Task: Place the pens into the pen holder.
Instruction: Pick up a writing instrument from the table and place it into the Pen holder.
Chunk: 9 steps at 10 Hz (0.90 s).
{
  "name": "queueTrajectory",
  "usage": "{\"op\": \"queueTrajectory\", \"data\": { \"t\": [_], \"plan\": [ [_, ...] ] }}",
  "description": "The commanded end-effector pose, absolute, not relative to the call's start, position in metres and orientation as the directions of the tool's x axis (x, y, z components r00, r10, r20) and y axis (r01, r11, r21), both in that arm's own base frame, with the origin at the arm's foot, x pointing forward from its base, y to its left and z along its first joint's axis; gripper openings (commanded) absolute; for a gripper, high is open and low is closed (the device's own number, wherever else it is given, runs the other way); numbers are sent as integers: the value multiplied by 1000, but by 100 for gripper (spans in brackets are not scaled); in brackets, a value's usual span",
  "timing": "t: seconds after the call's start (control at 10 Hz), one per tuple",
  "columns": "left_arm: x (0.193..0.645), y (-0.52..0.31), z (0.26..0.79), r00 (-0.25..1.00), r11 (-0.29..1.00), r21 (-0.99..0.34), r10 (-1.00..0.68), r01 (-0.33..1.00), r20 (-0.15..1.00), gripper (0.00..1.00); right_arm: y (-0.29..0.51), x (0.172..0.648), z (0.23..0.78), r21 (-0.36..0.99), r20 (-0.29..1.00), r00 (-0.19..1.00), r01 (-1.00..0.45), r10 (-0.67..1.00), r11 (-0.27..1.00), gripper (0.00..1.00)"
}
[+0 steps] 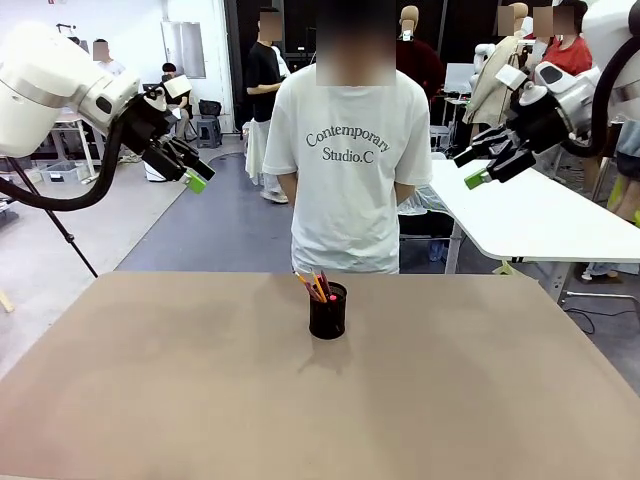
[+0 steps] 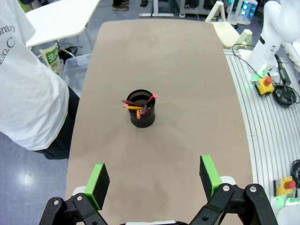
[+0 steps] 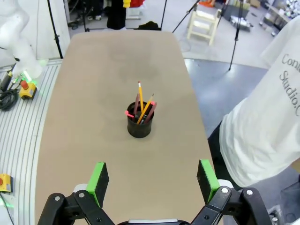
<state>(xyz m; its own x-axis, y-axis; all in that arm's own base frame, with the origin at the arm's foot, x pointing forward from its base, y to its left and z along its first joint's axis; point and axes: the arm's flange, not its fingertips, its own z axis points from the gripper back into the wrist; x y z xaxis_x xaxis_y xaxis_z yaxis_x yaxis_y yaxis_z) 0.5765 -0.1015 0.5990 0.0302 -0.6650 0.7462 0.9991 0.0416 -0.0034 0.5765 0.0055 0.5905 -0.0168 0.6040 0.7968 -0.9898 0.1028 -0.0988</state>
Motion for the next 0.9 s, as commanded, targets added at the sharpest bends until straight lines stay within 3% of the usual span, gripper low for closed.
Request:
{"op": "queueTrajectory", "data": {
  "t": [0.0, 0.8],
  "plan": [
    [575, -101, 599, 36, 41, -11, -664, 999, 747, 100, 2, 575, 607, -35, 772, 40, -994, 634, 106, 100],
    [575, -101, 599, 36, 41, -11, -664, 999, 747, 100, -6, 572, 613, -56, 787, 28, -992, 617, 116, 100]
  ]
}}
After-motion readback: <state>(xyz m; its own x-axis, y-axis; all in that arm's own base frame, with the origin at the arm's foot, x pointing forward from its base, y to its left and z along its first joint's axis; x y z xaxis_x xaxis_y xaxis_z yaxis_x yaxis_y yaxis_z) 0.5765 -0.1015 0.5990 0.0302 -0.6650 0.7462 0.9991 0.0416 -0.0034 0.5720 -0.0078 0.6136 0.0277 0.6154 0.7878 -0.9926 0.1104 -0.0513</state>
